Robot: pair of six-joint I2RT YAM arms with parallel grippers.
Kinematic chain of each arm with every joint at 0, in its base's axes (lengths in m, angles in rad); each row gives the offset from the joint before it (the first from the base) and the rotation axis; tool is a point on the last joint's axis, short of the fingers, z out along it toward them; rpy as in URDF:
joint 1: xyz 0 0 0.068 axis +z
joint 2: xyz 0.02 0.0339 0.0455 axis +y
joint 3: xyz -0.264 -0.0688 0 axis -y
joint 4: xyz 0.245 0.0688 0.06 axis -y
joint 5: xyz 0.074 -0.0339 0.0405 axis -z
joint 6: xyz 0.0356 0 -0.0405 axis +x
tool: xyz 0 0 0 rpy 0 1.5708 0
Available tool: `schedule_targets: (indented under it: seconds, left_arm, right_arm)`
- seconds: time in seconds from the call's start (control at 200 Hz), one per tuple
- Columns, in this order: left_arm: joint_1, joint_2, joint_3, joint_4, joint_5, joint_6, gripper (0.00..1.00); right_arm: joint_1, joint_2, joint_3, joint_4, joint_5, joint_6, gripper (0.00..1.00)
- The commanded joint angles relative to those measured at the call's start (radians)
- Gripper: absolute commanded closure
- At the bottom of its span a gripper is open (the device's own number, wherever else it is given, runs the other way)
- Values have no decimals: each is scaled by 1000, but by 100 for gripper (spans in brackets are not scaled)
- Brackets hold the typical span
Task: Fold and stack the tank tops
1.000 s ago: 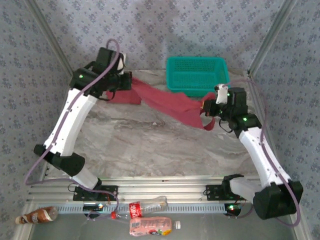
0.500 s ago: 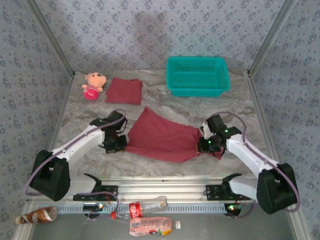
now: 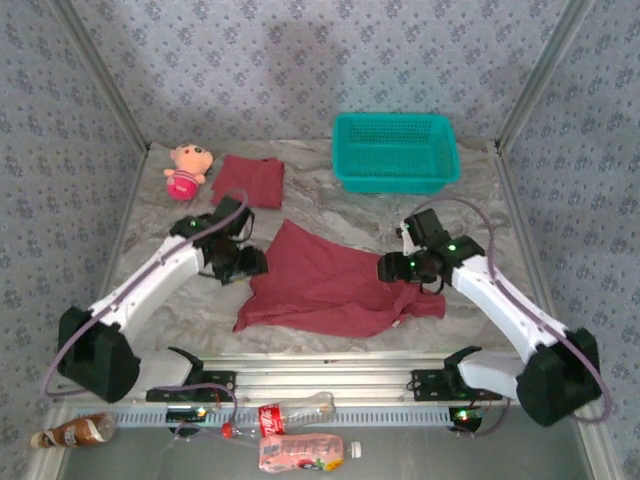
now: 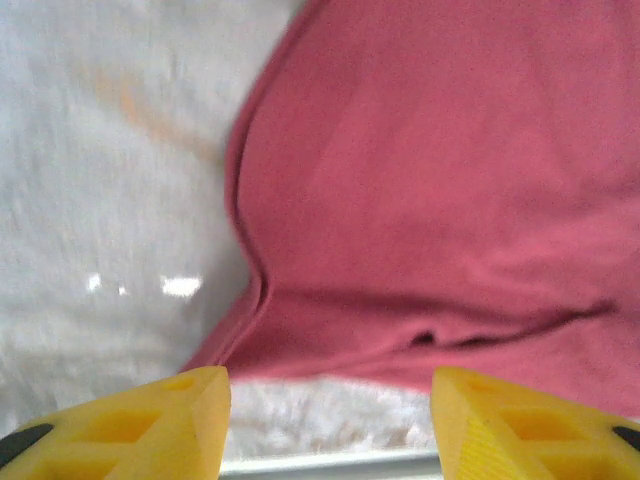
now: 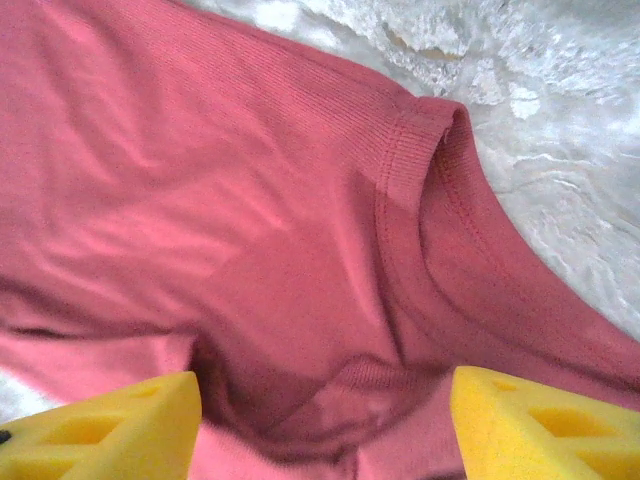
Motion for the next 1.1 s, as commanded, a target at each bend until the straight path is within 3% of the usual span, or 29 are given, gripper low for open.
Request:
schedule_targets:
  seconds: [0.0,0.17,0.32,0.46,0.605,0.7,0.819,0.949,1.094]
  left_arm:
    - [18,188,98,60,-25,205,45]
    - [11,407,154,196,48,271,46]
    - [-36,478,77,252,73,257,51]
    - [-111,437,-56,279,95,168,57]
    - [-262,295,-251,356,132,-68,59]
    - [-367,220,-311,400,141,-226,58]
    - [-431,188,-306,505,190,-350,56]
    - [-418,185,-269,601,273,-384,52]
    - [-317,98,-237,523,307,-321,48]
  right_arm:
    - [36,135,-56,129,120,58,30]
    - [60,284,-45,171,179,74,33]
    - [39,381,-6,205,191,15,52]
    - [23,486,119,222,216,-73,70]
    - [36,611,282,277,175,-148,79]
    - [71,714,438,291,128,-195,80]
    - [115,831,592,349,64,-254,80]
    - [139,931,735,442,-116,-293,80]
    - [176,986,847,477,-207,-377,75]
